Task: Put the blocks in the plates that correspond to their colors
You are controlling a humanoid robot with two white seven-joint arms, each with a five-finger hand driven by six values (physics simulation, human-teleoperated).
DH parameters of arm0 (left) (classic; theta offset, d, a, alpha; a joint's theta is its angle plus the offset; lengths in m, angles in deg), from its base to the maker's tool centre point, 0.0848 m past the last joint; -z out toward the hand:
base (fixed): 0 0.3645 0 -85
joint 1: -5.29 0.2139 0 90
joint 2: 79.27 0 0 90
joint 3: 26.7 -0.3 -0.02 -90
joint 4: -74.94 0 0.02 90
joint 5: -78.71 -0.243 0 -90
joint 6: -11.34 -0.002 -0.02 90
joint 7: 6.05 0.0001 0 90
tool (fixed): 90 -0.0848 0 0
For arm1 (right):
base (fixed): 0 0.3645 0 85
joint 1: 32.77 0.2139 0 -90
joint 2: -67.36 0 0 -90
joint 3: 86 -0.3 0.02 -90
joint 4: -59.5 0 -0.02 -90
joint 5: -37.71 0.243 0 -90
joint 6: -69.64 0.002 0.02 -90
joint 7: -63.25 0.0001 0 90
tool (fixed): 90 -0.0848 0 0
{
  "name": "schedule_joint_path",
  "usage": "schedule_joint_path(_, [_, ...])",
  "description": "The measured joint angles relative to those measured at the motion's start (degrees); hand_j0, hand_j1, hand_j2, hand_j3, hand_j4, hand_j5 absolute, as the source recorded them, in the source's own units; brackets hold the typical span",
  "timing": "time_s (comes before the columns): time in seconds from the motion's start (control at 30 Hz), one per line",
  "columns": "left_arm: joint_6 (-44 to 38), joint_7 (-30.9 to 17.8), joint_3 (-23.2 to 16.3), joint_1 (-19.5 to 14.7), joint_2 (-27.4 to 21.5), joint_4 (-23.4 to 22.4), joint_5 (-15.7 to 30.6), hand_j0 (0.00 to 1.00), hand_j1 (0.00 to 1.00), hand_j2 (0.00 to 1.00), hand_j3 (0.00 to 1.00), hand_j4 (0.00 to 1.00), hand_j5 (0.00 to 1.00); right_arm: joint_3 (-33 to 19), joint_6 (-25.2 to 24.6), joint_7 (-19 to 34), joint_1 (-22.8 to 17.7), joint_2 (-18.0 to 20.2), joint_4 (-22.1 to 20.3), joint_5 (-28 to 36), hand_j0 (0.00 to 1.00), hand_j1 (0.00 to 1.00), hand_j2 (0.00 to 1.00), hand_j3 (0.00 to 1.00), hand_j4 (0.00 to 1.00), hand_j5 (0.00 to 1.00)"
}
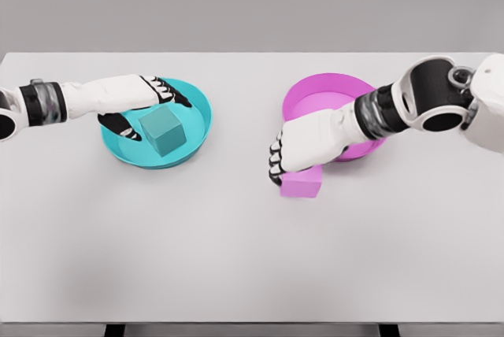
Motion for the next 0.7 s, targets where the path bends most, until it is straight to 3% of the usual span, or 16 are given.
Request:
schedule_joint_path(0.17, [0.01, 0.03, 2.13, 0.18, -1.21, 2.09, 2.36, 1.0, 1.0, 1.0, 1.0, 1.0, 1.0, -3.34, -0.01, 0.0, 0.09, 1.35, 1.12, 3.14, 0.5, 0.5, 0.5, 0.5, 0.5, 0.5])
schedule_joint_path(0.33, [0.0, 0.04, 3.75, 0.26, -4.84, 3.03, 12.25, 1.0, 1.0, 1.0, 1.0, 1.0, 1.0, -7.96, 0.01, 0.01, 0.09, 1.71, 9.09, 7.33, 0.5, 0.5, 0.5, 0.5, 0.5, 0.5])
schedule_joint_path(0.4, [0.03, 0.16, 4.1, 2.46, -6.37, 3.36, 15.17, 1.0, 1.0, 1.0, 1.0, 1.0, 1.0, -9.32, 0.01, 0.01, 0.09, 1.75, 12.4, 8.0, 0.54, 0.54, 0.54, 0.54, 0.54, 0.54])
schedule_joint_path(0.5, [0.1, 0.34, 8.98, 11.16, -7.7, 4.04, 19.43, 1.0, 1.0, 1.0, 1.0, 1.0, 1.0, -10.27, 0.03, 0.01, 0.35, 1.73, 18.37, 8.29, 0.57, 0.57, 0.57, 0.57, 0.57, 0.57])
schedule_joint_path(0.6, [0.04, 0.43, 14.71, 14.32, -7.91, 4.31, 22.64, 1.0, 1.0, 1.0, 1.0, 1.0, 1.0, -10.54, 0.05, 0.02, 0.09, 1.52, 22.22, 8.13, 0.58, 0.58, 0.58, 0.58, 0.58, 0.58])
schedule_joint_path(0.7, [0.02, 0.5, 17.27, 16.69, -7.85, 4.36, 25.14, 1.0, 1.0, 1.0, 1.0, 1.0, 1.0, -10.31, 0.05, 0.02, 0.0, 1.25, 23.96, 7.84, 0.61, 0.61, 0.61, 0.61, 0.61, 0.61])
